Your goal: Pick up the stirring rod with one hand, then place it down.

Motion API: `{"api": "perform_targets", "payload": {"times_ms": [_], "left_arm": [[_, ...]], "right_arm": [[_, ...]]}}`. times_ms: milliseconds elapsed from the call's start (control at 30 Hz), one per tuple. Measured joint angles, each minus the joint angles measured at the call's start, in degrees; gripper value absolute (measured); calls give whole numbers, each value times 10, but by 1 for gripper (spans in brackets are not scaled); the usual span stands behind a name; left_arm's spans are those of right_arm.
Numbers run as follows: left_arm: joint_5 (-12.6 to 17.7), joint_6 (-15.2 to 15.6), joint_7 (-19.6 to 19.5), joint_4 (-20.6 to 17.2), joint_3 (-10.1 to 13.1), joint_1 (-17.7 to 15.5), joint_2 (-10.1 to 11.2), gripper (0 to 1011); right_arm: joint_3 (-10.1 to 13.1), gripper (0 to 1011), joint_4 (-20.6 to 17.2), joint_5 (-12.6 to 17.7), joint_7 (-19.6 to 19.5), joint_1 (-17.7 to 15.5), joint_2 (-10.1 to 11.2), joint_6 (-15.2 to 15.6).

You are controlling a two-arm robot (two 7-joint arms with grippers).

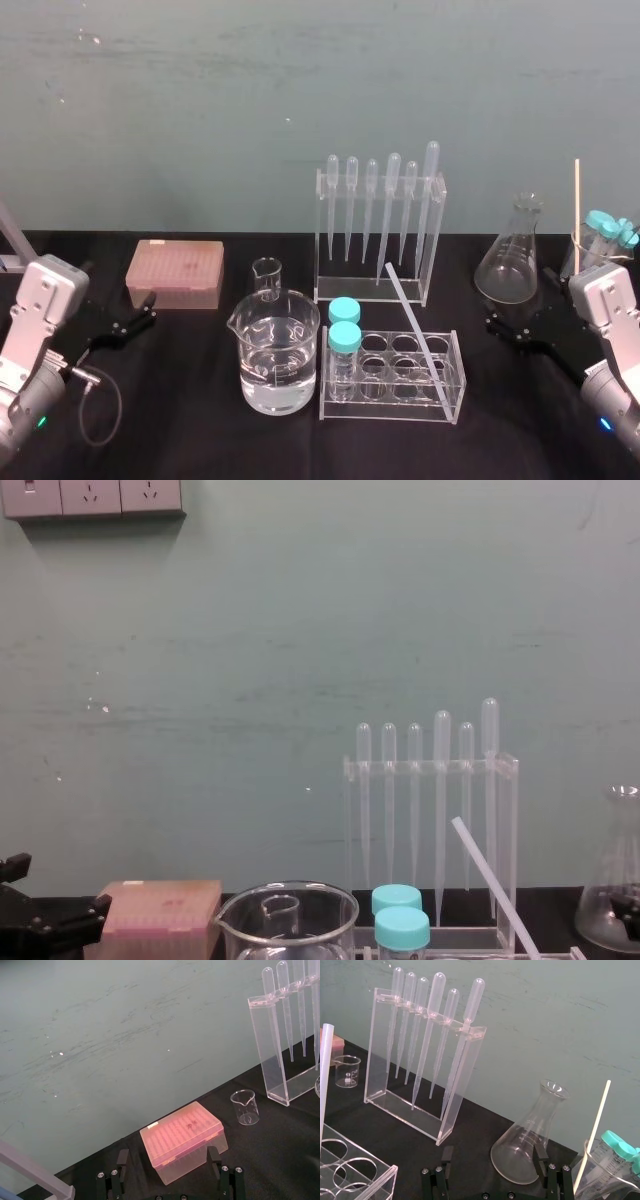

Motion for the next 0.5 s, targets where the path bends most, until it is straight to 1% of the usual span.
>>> {"api": "perform_targets", "payload": {"times_ms": [500], "left_arm": [[0, 0, 0, 0, 0, 0, 0, 1000]], "right_arm": [[0, 1003, 0, 0, 0, 0, 0, 0]]}}
